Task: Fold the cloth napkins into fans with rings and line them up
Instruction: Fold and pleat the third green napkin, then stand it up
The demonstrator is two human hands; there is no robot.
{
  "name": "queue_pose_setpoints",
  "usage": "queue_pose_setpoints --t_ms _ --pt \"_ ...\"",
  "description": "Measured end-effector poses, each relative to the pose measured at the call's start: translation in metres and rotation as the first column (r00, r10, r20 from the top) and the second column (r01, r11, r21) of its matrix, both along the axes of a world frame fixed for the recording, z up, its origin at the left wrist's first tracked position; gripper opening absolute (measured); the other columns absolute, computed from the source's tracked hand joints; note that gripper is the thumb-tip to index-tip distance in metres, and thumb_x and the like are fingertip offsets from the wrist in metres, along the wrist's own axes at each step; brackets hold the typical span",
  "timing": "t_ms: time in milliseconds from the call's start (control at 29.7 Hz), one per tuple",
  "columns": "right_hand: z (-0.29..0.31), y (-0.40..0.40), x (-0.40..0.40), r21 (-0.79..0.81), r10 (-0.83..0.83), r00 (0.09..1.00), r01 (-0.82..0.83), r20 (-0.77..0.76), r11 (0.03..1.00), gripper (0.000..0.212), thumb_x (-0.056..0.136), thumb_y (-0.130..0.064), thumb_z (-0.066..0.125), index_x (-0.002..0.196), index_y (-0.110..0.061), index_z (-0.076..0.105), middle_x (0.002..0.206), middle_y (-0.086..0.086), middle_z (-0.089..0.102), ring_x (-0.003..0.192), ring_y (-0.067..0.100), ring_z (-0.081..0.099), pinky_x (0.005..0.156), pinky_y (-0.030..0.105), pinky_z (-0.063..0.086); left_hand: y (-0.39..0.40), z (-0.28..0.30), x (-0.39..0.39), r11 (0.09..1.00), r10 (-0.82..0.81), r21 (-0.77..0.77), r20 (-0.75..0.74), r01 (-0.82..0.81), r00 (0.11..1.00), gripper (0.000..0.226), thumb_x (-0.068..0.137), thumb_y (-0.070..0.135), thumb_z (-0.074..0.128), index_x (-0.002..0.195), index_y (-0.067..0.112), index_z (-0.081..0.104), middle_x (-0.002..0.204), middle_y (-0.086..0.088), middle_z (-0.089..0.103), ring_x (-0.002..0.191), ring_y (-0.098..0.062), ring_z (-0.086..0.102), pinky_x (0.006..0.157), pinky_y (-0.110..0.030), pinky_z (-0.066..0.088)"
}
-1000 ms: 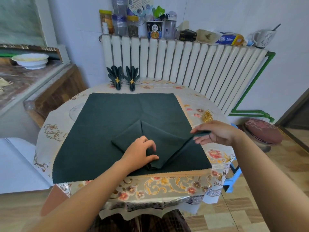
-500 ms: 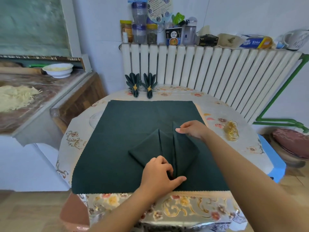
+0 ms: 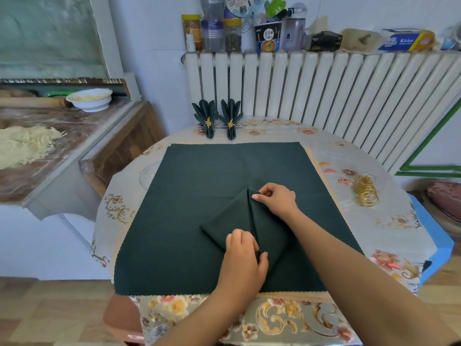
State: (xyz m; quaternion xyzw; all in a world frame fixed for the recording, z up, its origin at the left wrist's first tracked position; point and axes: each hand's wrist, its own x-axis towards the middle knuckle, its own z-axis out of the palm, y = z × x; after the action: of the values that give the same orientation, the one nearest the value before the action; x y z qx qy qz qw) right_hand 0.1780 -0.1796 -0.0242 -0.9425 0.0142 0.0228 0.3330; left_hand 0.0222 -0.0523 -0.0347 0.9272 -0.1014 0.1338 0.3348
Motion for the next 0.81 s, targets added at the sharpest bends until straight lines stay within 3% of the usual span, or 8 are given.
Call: queue_pose_setpoints --t_ms 101,269,370,471,539,640,808 --pt "-0.005 0.002 0.0 -0.047 0.017 0.996 -0.013 0.087 0.999 0.022 0.085 -0.049 0.062 0.092 -0.029 0.061 0.083 -0.013 0.058 0.097 0.015 0.055 0.085 0.03 0.026 0.001 -0.002 -0.001 0.999 -0.042 0.001 -0.012 0.042 0.999 0.022 0.092 0.025 0.058 0.111 0.015 0.052 0.107 0.007 0.037 0.103 -0.008 0.035 0.088 -0.012 0.032" --pt "-0.012 0.004 0.003 -0.173 0.067 0.985 -0.039 0.159 0.984 0.026 0.088 -0.051 0.056 0.102 -0.031 0.064 0.086 -0.01 0.056 0.096 0.016 0.053 0.084 0.034 0.032 0.003 -0.006 0.003 0.997 -0.072 0.026 -0.015 0.072 0.997 0.019 0.091 0.022 0.061 0.106 0.011 0.064 0.103 0.003 0.045 0.103 -0.01 0.04 0.086 -0.012 0.032" --pt "-0.009 0.001 0.003 -0.015 0.006 0.991 -0.005 0.131 1.0 0.021 0.091 -0.042 0.053 0.104 -0.034 0.067 0.1 -0.007 0.061 0.104 0.017 0.053 0.089 0.036 0.034 0.004 -0.004 0.006 0.997 -0.075 0.03 -0.049 0.077 0.996 0.02 0.09 0.023 0.061 0.104 0.01 0.064 0.103 0.002 0.046 0.104 -0.013 0.041 0.087 -0.016 0.037" --pt "0.005 -0.003 -0.02 0.101 -0.094 0.964 0.07 0.249 0.992 0.02 0.091 -0.026 0.055 0.105 -0.029 0.068 0.104 -0.006 0.06 0.103 0.016 0.051 0.094 0.036 0.038 0.007 0.002 0.008 0.994 -0.092 0.05 -0.094 0.097 0.991 0.021 0.092 0.023 0.056 0.108 0.011 0.063 0.106 0.001 0.045 0.108 -0.012 0.039 0.091 -0.018 0.038" --pt "0.014 -0.004 -0.054 0.219 -0.142 0.943 0.077 0.301 0.973 0.02 0.089 -0.015 0.055 0.1 -0.026 0.067 0.096 -0.009 0.058 0.093 0.013 0.053 0.087 0.027 0.043 0.011 0.008 0.012 0.99 -0.124 0.055 -0.13 0.132 0.984 0.022 0.094 0.017 0.051 0.111 0.011 0.064 0.106 0.003 0.044 0.108 -0.011 0.039 0.094 -0.019 0.037" --pt "0.017 -0.006 -0.112 0.321 -0.161 0.954 0.075 0.253 0.944 0.021 0.087 -0.008 0.055 0.091 -0.027 0.064 0.088 -0.008 0.059 0.077 0.003 0.054 0.068 0.008 0.04 0.021 0.023 0.024 0.968 -0.207 0.082 -0.277 0.238 0.938 0.032 0.094 0.006 0.042 0.116 0.015 0.065 0.106 0.005 0.042 0.111 -0.013 0.04 0.096 -0.018 0.034" --pt "0.005 -0.002 -0.175 0.395 -0.097 0.978 0.016 0.186 0.919 0.022 0.083 -0.003 0.059 0.078 -0.024 0.063 0.071 -0.008 0.063 0.067 -0.001 0.055 0.06 0.01 0.04 0.041 0.041 0.045 0.829 -0.368 0.255 -0.423 0.498 0.828 0.037 0.093 0.008 0.05 0.122 0.026 0.064 0.118 0.003 0.047 0.116 -0.013 0.041 0.103 -0.027 0.034"
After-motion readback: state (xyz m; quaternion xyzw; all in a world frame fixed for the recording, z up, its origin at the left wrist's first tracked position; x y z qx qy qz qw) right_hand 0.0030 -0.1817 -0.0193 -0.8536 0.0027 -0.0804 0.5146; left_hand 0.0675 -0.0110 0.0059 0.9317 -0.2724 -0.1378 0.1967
